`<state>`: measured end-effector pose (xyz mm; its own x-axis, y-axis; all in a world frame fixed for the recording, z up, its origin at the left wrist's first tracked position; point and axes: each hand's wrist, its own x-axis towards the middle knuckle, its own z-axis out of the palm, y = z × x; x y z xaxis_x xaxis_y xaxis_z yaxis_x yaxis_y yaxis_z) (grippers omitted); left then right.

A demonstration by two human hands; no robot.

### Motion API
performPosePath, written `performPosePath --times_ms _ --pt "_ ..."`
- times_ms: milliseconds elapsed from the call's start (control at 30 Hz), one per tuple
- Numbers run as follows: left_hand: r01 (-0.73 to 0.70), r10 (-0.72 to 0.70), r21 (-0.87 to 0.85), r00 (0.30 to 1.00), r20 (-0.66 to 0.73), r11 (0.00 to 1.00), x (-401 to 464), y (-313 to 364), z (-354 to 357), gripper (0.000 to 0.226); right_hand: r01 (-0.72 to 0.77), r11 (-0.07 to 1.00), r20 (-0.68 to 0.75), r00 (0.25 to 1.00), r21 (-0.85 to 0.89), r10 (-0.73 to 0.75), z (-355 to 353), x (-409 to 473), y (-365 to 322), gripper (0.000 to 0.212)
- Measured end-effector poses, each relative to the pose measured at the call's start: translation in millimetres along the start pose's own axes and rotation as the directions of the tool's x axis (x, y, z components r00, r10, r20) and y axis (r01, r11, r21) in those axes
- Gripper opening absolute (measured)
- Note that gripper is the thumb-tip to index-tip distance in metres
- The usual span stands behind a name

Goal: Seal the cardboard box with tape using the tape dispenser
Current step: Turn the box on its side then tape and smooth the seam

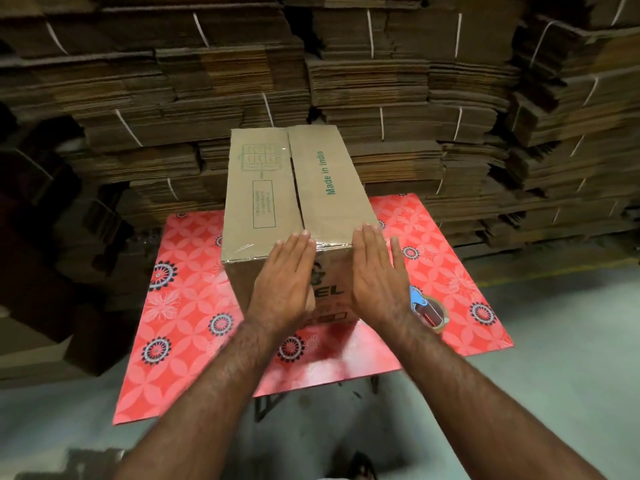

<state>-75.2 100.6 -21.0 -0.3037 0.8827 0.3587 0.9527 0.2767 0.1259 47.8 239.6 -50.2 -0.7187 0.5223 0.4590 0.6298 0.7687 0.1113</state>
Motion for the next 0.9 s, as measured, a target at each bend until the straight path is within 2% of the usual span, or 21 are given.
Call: performPosePath --times_ms 100,233,400,533,600,700,833,900 --pt "-0.012 0.01 0.081 1.0 0.027 0.997 4.3 17.0 11.2 0.082 0.124 0.992 0.007 0.992 0.01 -0.124 3.4 -1.3 3.7 0.069" --pt "0.023 -0.026 0.161 1.0 0.013 0.987 6.8 20.5 15.1 0.081 0.21 0.976 -0.014 0.978 0.047 -0.21 9.0 -1.3 18.9 0.068" --pt "0.131 -0.124 0.123 0.99 -0.061 0.984 -12.3 3.1 6.1 0.077 0.248 0.961 -0.04 0.969 0.119 -0.245 4.2 0.2 23.8 0.081" --pt "0.159 -0.152 0.004 0.945 -0.289 0.987 1.0 0.9 9.5 0.041 0.191 0.904 -0.18 0.975 0.383 -0.13 -3.7 17.4 28.0 0.058" --pt "0.18 -0.171 0.002 0.938 -0.303 0.984 10.6 -1.8 14.0 0.039 0.203 0.863 -0.248 0.964 0.462 -0.094 0.5 31.1 23.4 0.047" --pt "0.175 -0.161 0.027 0.947 -0.277 0.984 20.2 -3.3 24.8 0.041 0.261 0.865 -0.289 0.947 0.429 -0.142 16.6 37.4 13.3 0.038" --pt "0.133 -0.112 0.047 0.945 -0.307 0.99 14.0 -15.7 34.7 0.04 0.325 0.866 -0.347 0.918 0.38 -0.192 31.6 34.5 16.4 0.036" --pt "0.128 -0.104 0.058 0.946 -0.307 0.99 6.9 -23.3 35.4 0.046 0.345 0.868 -0.353 0.91 0.357 -0.216 32.9 32.7 21.6 0.036"
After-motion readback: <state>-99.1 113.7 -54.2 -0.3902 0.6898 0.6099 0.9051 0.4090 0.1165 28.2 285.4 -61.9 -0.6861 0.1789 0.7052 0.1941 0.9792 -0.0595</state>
